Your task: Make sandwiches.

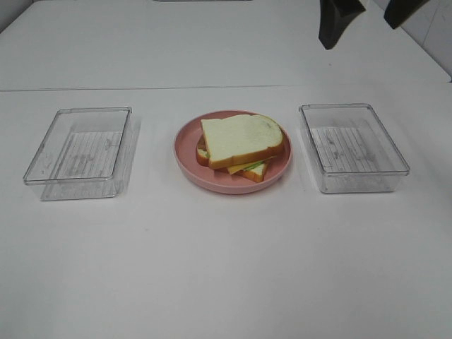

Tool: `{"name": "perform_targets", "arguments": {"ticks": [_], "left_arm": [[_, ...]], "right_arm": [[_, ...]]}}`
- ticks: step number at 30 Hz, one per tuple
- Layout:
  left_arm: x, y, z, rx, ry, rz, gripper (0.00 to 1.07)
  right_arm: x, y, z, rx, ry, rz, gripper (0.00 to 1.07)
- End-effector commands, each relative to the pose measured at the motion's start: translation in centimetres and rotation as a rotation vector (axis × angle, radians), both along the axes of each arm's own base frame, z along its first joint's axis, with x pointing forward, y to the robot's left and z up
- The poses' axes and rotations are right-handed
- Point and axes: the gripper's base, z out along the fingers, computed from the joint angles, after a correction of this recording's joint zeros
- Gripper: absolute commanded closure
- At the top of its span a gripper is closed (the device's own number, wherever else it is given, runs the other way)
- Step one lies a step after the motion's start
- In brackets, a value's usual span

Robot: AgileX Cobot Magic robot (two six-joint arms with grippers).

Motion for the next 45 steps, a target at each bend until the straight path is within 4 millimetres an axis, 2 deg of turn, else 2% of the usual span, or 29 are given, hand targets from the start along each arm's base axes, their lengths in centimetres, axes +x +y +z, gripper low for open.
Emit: {"name": "perform_targets", "arguments": {"ticks": [1, 4, 6, 7, 9, 10, 12, 15, 17, 18, 19, 20, 21, 23, 26, 28, 29, 31, 34, 36, 38, 39, 40, 41, 45], "left_arm": [[-0.2, -0.1, 0.0, -0.004, -0.02, -0.002, 0.06], [-0.2, -0.1, 0.0, -0.004, -0.017, -0.002, 0.06], [-0.2, -0.1, 0.0, -0.004, -0.017, -0.002, 0.06], [-0.2, -0.1, 0.0, -0.004, -0.017, -0.002, 0.06], [-0.2, -0.1, 0.0, -0.004, -0.017, -0.002, 0.06], [-0.2, -0.1, 0.0, -0.004, -0.017, -0.002, 0.06], [-0.2, -0.1, 0.0, -0.004, -0.017, -0.002, 0.06], [-0.2, -0.1, 0.0, -0.004, -0.017, -0.002, 0.06], [-0.2, -0.1, 0.0, -0.004, -0.017, -0.002, 0.06], [-0.2, -0.1, 0.0, -0.004, -0.017, -0.002, 0.06], [-0.2, -0.1, 0.0, -0.004, -0.017, -0.002, 0.06], [-0.2, -0.1, 0.0, -0.004, -0.017, -0.002, 0.06], [-0.2, -0.1, 0.0, -0.004, -0.017, -0.002, 0.06], [-0.2, -0.1, 0.0, -0.004, -0.017, -0.002, 0.06], [-0.2, -0.1, 0.0, -0.004, -0.017, -0.002, 0.06], [-0.2, -0.1, 0.0, -0.004, -0.017, -0.002, 0.06], [-0.2, -0.1, 0.0, -0.004, -0.017, -0.002, 0.06], [-0.2, -0.1, 0.0, -0.004, -0.017, -0.002, 0.06], [-0.2, -0.1, 0.0, -0.004, -0.017, -0.002, 0.06], [-0.2, -0.1, 0.0, -0.004, -0.017, -0.002, 0.06], [-0.2, -0.1, 0.0, -0.004, -0.017, -0.002, 0.06], [-0.2, -0.1, 0.0, -0.004, -0.017, -0.002, 0.06], [-0.2, -0.1, 0.0, -0.004, -0.017, -0.002, 0.06], [-0.2, -0.1, 0.0, -0.004, -0.017, -0.002, 0.06], [-0.2, -0.1, 0.0, -0.004, -0.017, -0.002, 0.06]], "right_arm": [[-4.4, -1.9, -0.3, -0.053, 0.132, -0.035, 0.18], [-5.0, -2.2, -0.4, -0.055, 0.136, -0.035, 0.18], [-7.6, -3.2, -0.6, -0.054, 0.145, -0.039, 0.18], [-7.6, -3.2, -0.6, -0.054, 0.145, -0.039, 0.18], [-9.9, -4.1, -1.2, -0.051, 0.151, -0.051, 0.18], [-9.9, -4.1, -1.2, -0.051, 0.151, -0.051, 0.18], [-13.1, -5.3, -2.3, -0.05, 0.17, -0.061, 0.18], [-14.1, -5.7, -2.5, -0.05, 0.171, -0.064, 0.18], [-17.6, -7.1, -3.5, -0.043, 0.162, -0.066, 0.18], [-17.6, -7.1, -3.5, -0.043, 0.162, -0.066, 0.18], [-18.4, -7.4, -3.9, -0.045, 0.164, -0.066, 0.18], [-19.9, -8.1, -4.5, -0.039, 0.154, -0.068, 0.18], [-19.9, -8.1, -4.5, -0.039, 0.154, -0.068, 0.18], [-22.4, -9.1, -5.1, -0.022, 0.113, -0.068, 0.18], [-23.2, -9.4, -5.3, -0.015, 0.093, -0.068, 0.18], [-25.9, -10.7, -6.3, 0.028, -0.04, -0.062, 0.18], [-25.9, -10.7, -6.3, 0.028, -0.04, -0.062, 0.18], [-28.0, -11.6, -6.7, 0.087, -0.183, -0.086, 0.18], [-28.5, -11.9, -6.8, 0.1, -0.22, -0.104, 0.18], [-30.8, -12.8, -7.1, 0.153, -0.388, -0.194, 0.18], [-31.3, -12.9, -7.2, 0.158, -0.418, -0.211, 0.18], [-32.4, -13.1, -7.5, 0.162, -0.484, -0.235, 0.18], [-32.4, -13.1, -7.5, 0.162, -0.484, -0.235, 0.18], [-33.3, -13.2, -7.9, 0.16, -0.537, -0.253, 0.18], [-34.0, -13.3, -8.7, 0.159, -0.59, -0.285, 0.18]]}}
